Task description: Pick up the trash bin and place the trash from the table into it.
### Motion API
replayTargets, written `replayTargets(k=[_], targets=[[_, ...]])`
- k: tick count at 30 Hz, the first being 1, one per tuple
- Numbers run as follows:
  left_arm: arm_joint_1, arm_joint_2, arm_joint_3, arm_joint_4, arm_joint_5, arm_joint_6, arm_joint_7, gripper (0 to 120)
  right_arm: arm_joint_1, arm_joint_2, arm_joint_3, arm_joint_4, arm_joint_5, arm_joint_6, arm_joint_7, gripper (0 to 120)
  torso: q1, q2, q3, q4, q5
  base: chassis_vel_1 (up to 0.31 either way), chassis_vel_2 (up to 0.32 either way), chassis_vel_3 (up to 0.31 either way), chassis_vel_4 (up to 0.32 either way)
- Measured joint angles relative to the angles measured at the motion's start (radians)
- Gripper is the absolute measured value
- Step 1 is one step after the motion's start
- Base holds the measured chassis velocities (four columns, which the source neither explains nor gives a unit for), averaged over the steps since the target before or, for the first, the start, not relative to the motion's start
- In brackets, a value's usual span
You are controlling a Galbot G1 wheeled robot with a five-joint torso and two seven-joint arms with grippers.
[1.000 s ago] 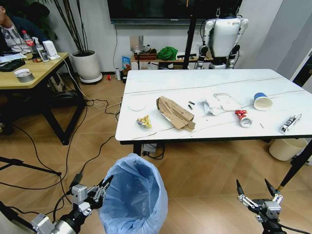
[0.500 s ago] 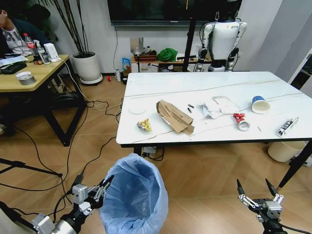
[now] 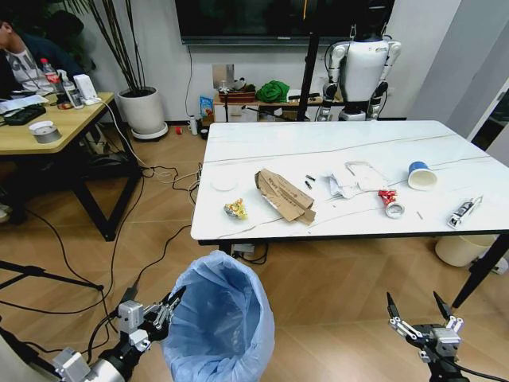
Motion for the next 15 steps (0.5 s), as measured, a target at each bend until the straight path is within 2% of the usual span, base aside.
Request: replayTargets(k=[11, 15], targets=[[-0.004, -0.001, 0.004, 0.013, 0.02, -0.015, -0.005, 0, 0.001, -0.001, 0.0, -0.004, 0.0, 0.0, 0.0, 100, 0.023, 0.051, 0.028, 0.0, 0.0, 0.0, 0.0, 0.0, 0.0], [-0.012, 0.0, 0.015, 0.008, 0.03, -0.048, -0.028, 0, 0.003, -0.003, -0.001, -0.008, 0.0, -0.001, 0.0, 100, 0.033, 0.074, 0.041, 0.0, 0.0, 0.0, 0.0, 0.0, 0.0]])
